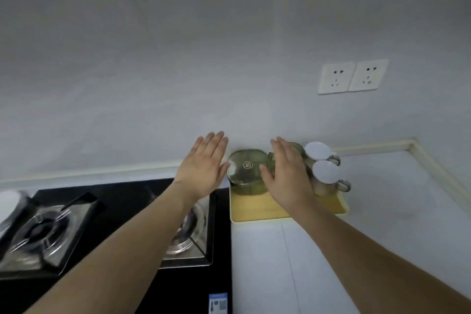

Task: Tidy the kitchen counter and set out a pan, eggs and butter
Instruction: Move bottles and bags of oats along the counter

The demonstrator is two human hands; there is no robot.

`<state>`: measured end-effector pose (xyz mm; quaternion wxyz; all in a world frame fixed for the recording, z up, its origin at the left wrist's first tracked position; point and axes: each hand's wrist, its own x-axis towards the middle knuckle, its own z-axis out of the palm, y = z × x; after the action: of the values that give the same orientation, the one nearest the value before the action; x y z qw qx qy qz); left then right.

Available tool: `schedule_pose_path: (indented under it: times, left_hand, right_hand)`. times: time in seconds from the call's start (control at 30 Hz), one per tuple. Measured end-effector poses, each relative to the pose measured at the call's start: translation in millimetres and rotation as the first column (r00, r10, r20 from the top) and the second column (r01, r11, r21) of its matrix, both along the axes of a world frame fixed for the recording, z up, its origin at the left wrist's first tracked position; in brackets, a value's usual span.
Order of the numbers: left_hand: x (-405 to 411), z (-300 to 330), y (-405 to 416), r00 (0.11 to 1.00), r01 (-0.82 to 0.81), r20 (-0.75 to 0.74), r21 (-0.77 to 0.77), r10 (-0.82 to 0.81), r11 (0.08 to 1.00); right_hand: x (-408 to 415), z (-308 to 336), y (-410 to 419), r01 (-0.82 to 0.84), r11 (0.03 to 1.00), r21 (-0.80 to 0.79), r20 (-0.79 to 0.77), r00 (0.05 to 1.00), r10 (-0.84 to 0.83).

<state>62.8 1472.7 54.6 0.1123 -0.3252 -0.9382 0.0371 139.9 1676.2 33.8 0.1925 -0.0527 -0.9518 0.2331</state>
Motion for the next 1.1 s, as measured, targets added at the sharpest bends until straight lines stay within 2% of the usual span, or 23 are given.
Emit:
schedule_pose_path:
  times: [0.27, 0.43, 0.77, 1.1]
  left_hand:
    - [72, 29, -192, 0.958, -0.277, -0.073, 0.005, 0.276, 0.961]
    - [123, 42, -290, 0.913, -0.391, -0.104, 0.051, 0.394, 0.919]
    - [236, 63, -480, 0.760, -0.626, -0.120, 0.135, 0.639, 0.768]
    - [321, 75, -599, 0.578, -0.776, -0.127, 0.220, 0.806, 0.591]
  right_hand:
    - [19, 40, -180, -0.302, 0.953, 0.011, 0.011, 0.953, 0.302]
    - [46, 56, -278, -0.425, 0.905, 0.002, 0.012, 0.905, 0.425]
    - [110, 78, -465, -0.645, 0.764, 0.022, -0.068, 0.762, 0.644]
    - [153, 88, -587, -0.773, 0.633, 0.044, -0.072, 0.629, 0.774]
